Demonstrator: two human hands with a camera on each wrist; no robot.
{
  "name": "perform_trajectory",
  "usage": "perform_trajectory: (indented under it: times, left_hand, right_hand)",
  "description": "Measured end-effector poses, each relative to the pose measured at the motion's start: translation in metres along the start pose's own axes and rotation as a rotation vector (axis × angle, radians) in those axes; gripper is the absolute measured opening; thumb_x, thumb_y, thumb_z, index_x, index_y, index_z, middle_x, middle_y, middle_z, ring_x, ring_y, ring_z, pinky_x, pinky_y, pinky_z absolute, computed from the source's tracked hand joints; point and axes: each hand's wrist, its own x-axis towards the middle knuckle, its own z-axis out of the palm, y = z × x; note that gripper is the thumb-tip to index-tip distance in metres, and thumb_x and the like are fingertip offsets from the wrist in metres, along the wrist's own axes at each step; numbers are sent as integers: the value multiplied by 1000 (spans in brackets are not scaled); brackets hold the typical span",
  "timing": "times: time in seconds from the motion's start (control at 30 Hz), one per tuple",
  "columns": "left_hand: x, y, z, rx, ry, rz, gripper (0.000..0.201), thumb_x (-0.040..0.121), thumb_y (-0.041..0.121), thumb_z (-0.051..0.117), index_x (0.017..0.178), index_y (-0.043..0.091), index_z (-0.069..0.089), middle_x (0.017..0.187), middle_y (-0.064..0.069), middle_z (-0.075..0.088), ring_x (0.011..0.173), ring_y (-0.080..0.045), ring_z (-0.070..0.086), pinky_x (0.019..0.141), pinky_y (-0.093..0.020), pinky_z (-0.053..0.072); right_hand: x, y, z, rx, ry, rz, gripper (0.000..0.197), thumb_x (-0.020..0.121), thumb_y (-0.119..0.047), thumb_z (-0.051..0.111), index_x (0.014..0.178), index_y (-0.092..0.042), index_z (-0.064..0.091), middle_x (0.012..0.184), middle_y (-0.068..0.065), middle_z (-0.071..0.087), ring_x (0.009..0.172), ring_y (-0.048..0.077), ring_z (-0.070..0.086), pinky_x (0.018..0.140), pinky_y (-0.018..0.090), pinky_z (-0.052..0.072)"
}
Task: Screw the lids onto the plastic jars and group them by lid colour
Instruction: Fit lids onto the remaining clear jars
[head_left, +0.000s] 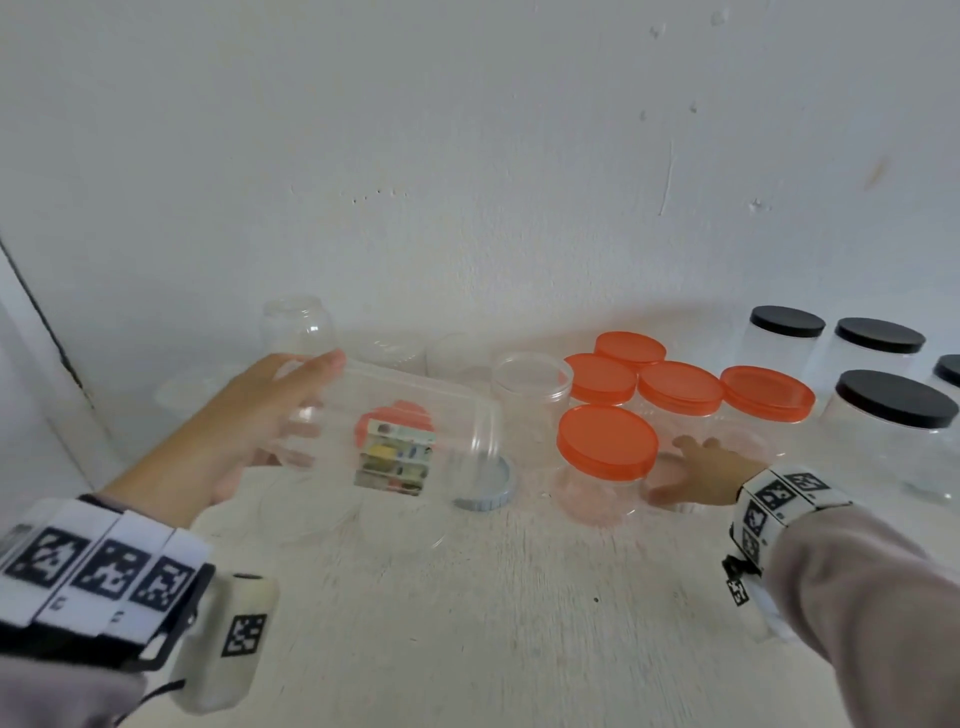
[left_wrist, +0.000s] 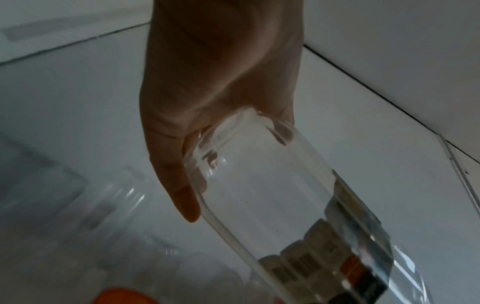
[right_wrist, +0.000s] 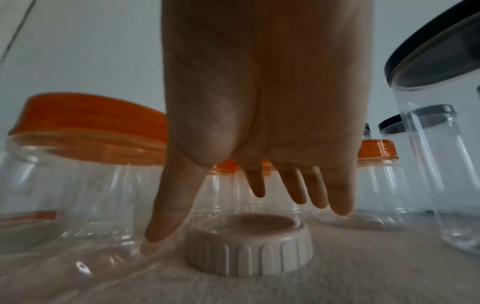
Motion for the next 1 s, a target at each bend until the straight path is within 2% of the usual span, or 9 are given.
perform_trajectory:
  times: [0.13, 0.3, 0.47, 0.57, 0.67, 0.77, 0.87, 0.93, 1.0]
  left_hand:
    - [5, -19, 16, -206, -133, -156, 74, 47, 73, 67, 107, 30, 62, 98, -7, 74, 84, -29, 73, 67, -42, 57]
    - [9, -35, 29, -422, -358, -299, 64, 58, 70, 74, 101, 23, 76, 114, -14, 70, 91, -33, 71, 74, -50, 57]
    - [7, -40, 41, -579, -374, -358, 55, 64, 59, 79, 102, 20, 76, 125, -17, 61, 83, -33, 69, 80, -62, 53]
    - [5, -42, 46, -524, -420, -374, 63, 68, 62, 67, 117, 23, 69, 121, -21, 64, 96, -34, 68, 83, -51, 55]
    - [3, -45, 50, -497, -436, -366, 67, 70, 64, 59, 120, 19, 64, 109, -22, 69, 96, -31, 68, 76, -36, 58]
    - [0, -47, 54, -510, -471, -369, 76, 69, 62, 62, 124, 9, 57, 105, -22, 69, 93, -33, 68, 74, -37, 60]
    - [-4, -47, 59, -499, -552, -349, 96, 49, 61, 85, 122, 5, 57, 95, -19, 67, 87, -34, 66, 73, -42, 59]
    - [-8, -48, 63, -492, -641, -350, 98, 34, 56, 93, 110, -1, 64, 87, -17, 65, 78, -31, 67, 71, -43, 59]
    - [-11, -50, 69, -481, -701, -340, 91, 35, 53, 94, 102, -3, 68, 82, -14, 60, 72, -28, 65, 73, -43, 58]
  right_hand:
    - [8, -4, 8, 13, 11, 2, 101, 74, -60, 72, 149, -17, 18, 142, 12, 37, 129, 30, 44, 103, 43, 38]
    - [8, -5, 8, 46, -2, -20, 101, 73, -59, 73, 148, -18, 19, 137, 11, 44, 124, 27, 48, 99, 40, 41]
    - [4, -8, 8, 24, 42, 0, 103, 70, -57, 76, 147, -16, 21, 132, 10, 44, 121, 27, 49, 96, 38, 44]
    - [-1, -3, 2, -3, 35, 22, 109, 67, -58, 78, 149, -16, 19, 138, 12, 39, 126, 30, 45, 101, 42, 43]
    - [-9, 5, -12, -28, 32, 32, 108, 62, -64, 76, 148, -21, 24, 144, 10, 32, 128, 30, 42, 102, 45, 43]
    - [-19, 10, -32, 59, 43, 20, 112, 56, -66, 77, 146, -22, 27, 130, 8, 33, 104, 22, 52, 79, 34, 58]
    - [-32, 8, -57, 238, 98, 1, 110, 54, -63, 80, 142, -19, 31, 118, 4, 31, 85, 15, 51, 50, 19, 53]
    - [-42, 5, -72, 344, 130, -36, 103, 52, -62, 80, 135, -18, 38, 118, 3, 41, 85, 17, 57, 51, 20, 53]
    - [-54, -2, -84, 433, 123, -103, 90, 53, -61, 79, 125, -19, 45, 110, 1, 54, 84, 16, 65, 54, 20, 53]
